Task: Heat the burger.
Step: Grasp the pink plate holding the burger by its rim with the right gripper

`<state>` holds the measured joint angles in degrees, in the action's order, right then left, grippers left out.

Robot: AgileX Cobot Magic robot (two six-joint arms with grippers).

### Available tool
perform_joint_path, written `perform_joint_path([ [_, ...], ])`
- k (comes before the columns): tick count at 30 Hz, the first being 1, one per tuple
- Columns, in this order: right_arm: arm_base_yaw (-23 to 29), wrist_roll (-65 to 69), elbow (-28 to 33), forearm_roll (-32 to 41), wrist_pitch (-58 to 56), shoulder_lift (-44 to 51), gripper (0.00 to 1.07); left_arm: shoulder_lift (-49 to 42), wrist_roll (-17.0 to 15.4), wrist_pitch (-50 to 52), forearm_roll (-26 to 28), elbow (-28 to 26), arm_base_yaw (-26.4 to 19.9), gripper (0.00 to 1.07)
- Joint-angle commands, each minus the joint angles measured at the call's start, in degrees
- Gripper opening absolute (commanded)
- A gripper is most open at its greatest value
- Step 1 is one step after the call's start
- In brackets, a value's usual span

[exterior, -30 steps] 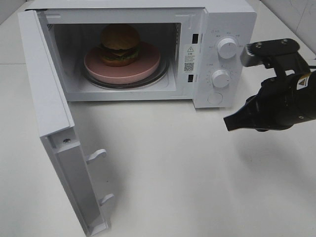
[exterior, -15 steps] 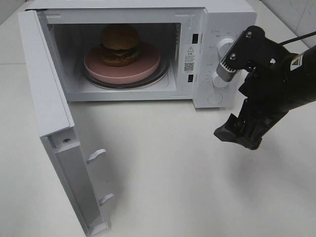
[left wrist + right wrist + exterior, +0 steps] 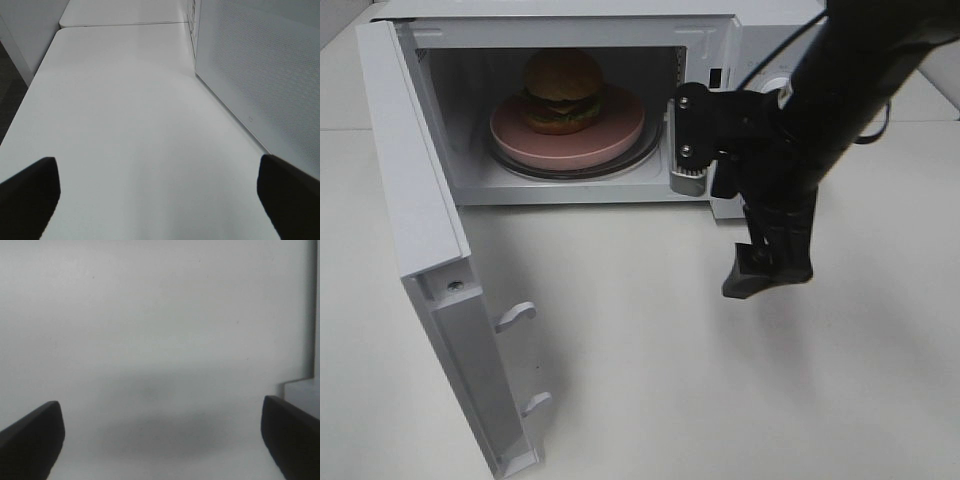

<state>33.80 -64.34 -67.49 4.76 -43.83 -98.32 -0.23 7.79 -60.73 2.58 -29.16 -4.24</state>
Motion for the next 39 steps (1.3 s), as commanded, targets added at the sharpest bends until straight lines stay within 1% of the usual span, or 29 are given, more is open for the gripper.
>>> perform_joint_path([
  [1,1.83,-3.44,-5.61,0.11,-1.09,-4.3,0.97,-1.03,-0.34,0.74,0.23,0.17,-0.23,1.05],
  [2,1.83,-3.44,-5.61,0.11,-1.09,-4.3,0.97,-1.03,-0.34,0.74,0.23,0.17,-0.23,1.05],
  [3,2.69,-4.64,-9.0,0.8,-0.8,-6.76,0.97,-1.03,-0.34,0.74,0.23,0.17,-0.23,1.05],
  [4,3.04,-4.76,-10.43,1.2,-0.63,-8.02,0.97,-1.03,-0.34,0.74,0.23,0.17,-0.23,1.05],
  [5,3.04,-4.76,-10.43,1.2,-0.63,-8.02,0.97,-1.03,-0.34,0.74,0.23,0.17,-0.23,1.05],
  [6,3.27,-4.76,-14.44,2.23,-0.86,-10.6,0.96,-1.03,-0.34,0.74,0.23,0.17,-0.23,1.05],
  [7,3.27,-4.76,-16.44,2.64,-1.26,-12.2,0.96,-1.03,-0.34,0.74,0.23,0.17,-0.23,1.05],
  [8,3.27,-4.76,-16.44,2.64,-1.26,-12.2,0.96,-1.03,-0.34,0.74,0.23,0.17,-0.23,1.05],
  [9,3.27,-4.87,-19.77,2.86,-2.29,-15.07,0.95,-1.03,-0.34,0.74,0.23,0.17,-0.23,1.05],
  [10,3.27,-5.39,-21.43,2.86,-3.21,-16.56,0.95,-1.03,-0.34,0.74,0.23,0.17,-0.23,1.05],
  [11,3.27,-5.39,-21.43,2.86,-3.21,-16.56,0.95,-1.03,-0.34,0.74,0.23,0.17,-0.23,1.05],
  [12,3.27,-7.22,-24.24,2.86,-5.16,-18.79,0.95,-1.03,-0.34,0.74,0.23,0.17,-0.23,1.05],
  [13,3.27,-8.25,-25.55,2.86,-5.67,-19.82,0.95,-1.03,-0.34,0.74,0.23,0.17,-0.23,1.05],
  [14,3.27,-8.25,-25.55,2.86,-5.67,-19.82,0.95,-1.03,-0.34,0.74,0.23,0.17,-0.23,1.05],
  [15,3.27,-10.43,-27.56,3.04,-5.96,-21.37,0.94,-1.03,-0.34,0.74,0.23,0.17,-0.23,1.05],
  [18,3.27,-11.97,-29.39,3.04,-5.96,-22.52,0.94,-1.03,-0.34,0.74,0.23,0.17,-0.23,1.05],
  [19,3.27,-13.46,-31.0,2.98,-6.13,-23.72,0.94,-1.03,-0.34,0.74,0.23,0.17,-0.23,1.05],
  [20,3.27,-13.46,-31.0,2.98,-6.13,-23.72,0.94,-1.03,-0.34,0.74,0.23,0.17,-0.23,1.05],
  [21,3.27,-14.21,-32.95,2.98,-7.33,-25.15,0.94,-1.03,-0.34,0.74,0.23,0.17,-0.23,1.05],
  [23,3.27,-14.21,-33.92,3.04,-8.02,-25.84,0.94,-1.03,-0.34,0.74,0.23,0.17,-0.23,1.05],
  [24,3.27,-14.21,-35.75,3.09,-9.68,-26.93,0.93,-1.03,-0.34,0.74,0.23,0.17,-0.23,1.05],
  [28,3.04,-14.15,-38.22,3.21,-11.4,-28.3,0.93,-1.03,-0.34,0.74,0.23,0.17,-0.23,1.05],
  [39,3.04,-15.76,-38.22,3.95,-10.94,-29.05,0.92,-1.03,-0.34,0.74,0.23,0.17,-0.23,1.05],
])
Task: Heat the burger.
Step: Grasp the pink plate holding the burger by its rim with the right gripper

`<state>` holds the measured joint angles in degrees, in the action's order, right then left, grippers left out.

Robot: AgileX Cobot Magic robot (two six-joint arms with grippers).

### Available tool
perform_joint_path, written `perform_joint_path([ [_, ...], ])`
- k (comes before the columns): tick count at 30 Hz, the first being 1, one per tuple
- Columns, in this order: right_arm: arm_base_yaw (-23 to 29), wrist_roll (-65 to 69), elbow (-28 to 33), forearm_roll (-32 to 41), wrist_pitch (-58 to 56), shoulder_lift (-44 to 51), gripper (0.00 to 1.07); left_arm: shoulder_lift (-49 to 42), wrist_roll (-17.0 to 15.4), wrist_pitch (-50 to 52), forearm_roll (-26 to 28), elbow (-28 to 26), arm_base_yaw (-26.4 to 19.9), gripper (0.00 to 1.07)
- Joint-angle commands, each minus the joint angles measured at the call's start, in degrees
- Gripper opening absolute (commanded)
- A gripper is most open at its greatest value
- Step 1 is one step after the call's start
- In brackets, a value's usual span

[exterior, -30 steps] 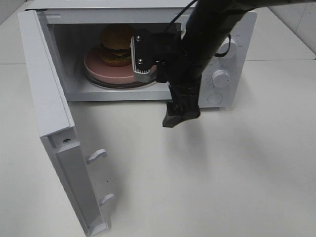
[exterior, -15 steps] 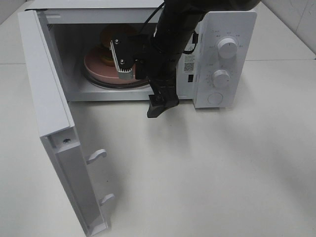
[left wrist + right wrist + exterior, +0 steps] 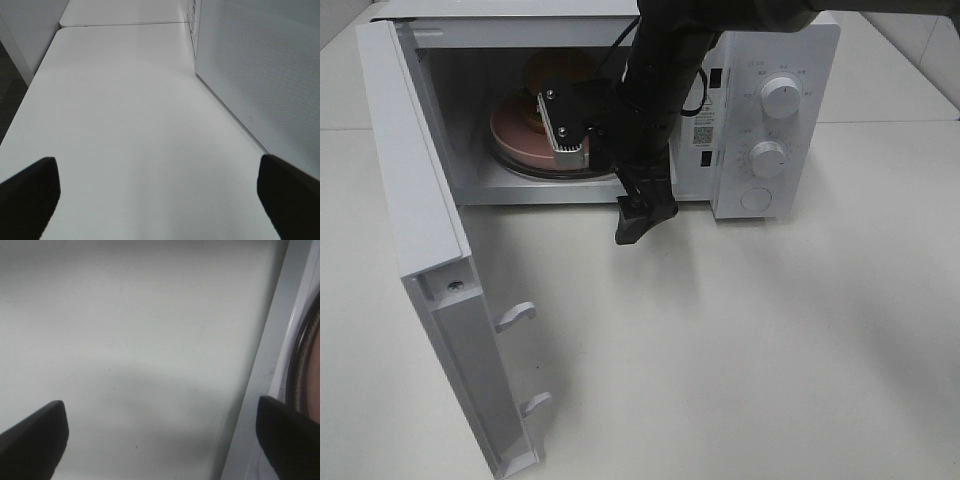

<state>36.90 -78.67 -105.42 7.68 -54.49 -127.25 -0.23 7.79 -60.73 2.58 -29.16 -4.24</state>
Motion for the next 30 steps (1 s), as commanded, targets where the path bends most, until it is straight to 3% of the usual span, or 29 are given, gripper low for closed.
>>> perform_joint_path([
  [1,-0.06,-1.49,-0.69,1.15,-0.11,-0.69,0.92,-1.03,-0.34,0.74,0.23,0.17,-0.23,1.05],
  [7,-0.23,-1.38,-4.07,1.66,-0.74,-3.27,0.91,-1.03,-0.34,0.74,0.23,0.17,-0.23,1.05],
  [18,-0.23,-0.69,-18.96,1.6,-4.24,-11.57,0.88,-1.03,-0.34,0.74,0.23,0.17,-0.23,1.05],
  [30,-0.69,-0.92,-20.28,1.55,-0.69,-12.09,0.85,-1.03,-0.34,0.74,0.23,0.17,-0.23,1.05],
])
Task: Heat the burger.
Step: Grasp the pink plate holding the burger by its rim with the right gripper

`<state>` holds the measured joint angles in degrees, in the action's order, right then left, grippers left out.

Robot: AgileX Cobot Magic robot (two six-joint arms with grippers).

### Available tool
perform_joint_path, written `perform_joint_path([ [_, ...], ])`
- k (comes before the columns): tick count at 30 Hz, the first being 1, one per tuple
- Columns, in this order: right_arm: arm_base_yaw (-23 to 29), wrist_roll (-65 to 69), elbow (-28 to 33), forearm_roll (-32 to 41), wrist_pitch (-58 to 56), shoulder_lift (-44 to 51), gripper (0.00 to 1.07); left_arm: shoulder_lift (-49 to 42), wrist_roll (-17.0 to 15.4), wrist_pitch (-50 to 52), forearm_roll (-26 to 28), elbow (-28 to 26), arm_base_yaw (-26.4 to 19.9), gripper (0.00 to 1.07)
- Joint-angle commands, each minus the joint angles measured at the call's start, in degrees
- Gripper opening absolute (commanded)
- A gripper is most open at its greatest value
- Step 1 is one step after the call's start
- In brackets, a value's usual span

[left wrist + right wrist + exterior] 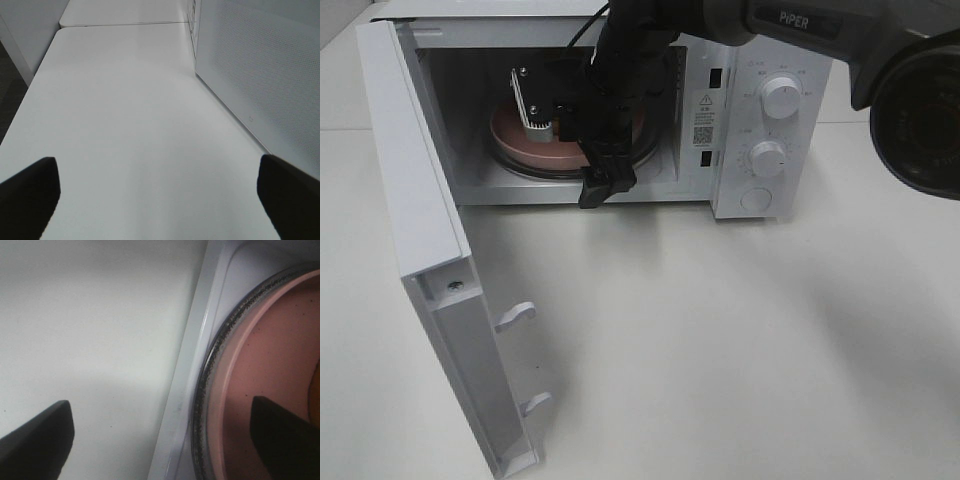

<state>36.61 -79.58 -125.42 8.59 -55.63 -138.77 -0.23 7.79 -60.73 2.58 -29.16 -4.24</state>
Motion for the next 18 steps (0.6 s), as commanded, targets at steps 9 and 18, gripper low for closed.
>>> perform_joint_path([
  [9,-0.57,0.46,-0.29,0.46,2.52,-0.57,0.78,-1.03,-0.34,0.74,0.23,0.17,-0.23,1.05],
  [18,-0.57,4.24,-0.29,1.78,4.76,-0.57,0.72,-1.03,-0.34,0.74,0.23,0.17,-0.23,1.05],
])
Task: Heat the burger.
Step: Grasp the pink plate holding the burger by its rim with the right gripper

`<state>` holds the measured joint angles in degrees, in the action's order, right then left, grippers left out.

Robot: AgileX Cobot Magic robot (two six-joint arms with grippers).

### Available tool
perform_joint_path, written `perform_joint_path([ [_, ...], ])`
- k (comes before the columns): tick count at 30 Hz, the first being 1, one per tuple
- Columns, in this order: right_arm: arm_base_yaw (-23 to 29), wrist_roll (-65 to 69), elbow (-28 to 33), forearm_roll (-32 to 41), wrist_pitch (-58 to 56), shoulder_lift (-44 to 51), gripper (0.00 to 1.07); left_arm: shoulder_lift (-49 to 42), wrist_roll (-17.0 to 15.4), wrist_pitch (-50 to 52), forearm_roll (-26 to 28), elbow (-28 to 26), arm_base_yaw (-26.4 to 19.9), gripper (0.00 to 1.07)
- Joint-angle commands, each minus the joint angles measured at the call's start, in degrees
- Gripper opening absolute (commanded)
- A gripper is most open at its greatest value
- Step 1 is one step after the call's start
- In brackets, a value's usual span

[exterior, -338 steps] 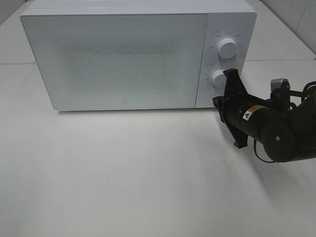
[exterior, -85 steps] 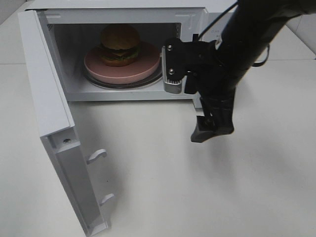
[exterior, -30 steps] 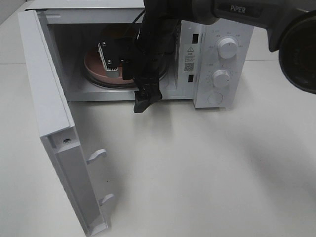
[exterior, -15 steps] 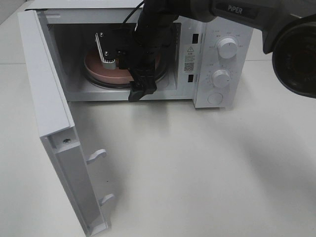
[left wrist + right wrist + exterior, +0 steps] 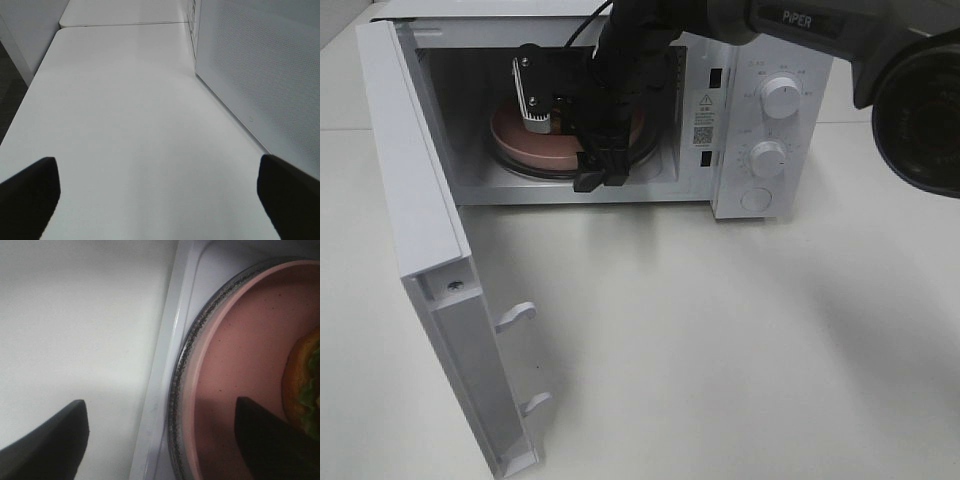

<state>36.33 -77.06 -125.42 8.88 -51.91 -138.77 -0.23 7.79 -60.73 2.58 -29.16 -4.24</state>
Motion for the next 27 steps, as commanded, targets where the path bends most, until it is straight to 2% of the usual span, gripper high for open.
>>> perform_joint_path([
  [1,-0.29,1.72,-0.29,1.49,1.03,-0.57,0.72,-1.03,-0.34,0.74,0.23,0.17,-0.23,1.05],
  [8,-0.29,3.32,-0.29,2.75,3.15,-1.32,0.78,-1.03,-0.34,0.74,0.23,0.17,-0.23,1.05],
  [27,-0.97,3.72,-0.29,1.66,6.47,-2.75,0.76,-1.03,-0.34,0.74,0.23,0.17,-0.23,1.05],
])
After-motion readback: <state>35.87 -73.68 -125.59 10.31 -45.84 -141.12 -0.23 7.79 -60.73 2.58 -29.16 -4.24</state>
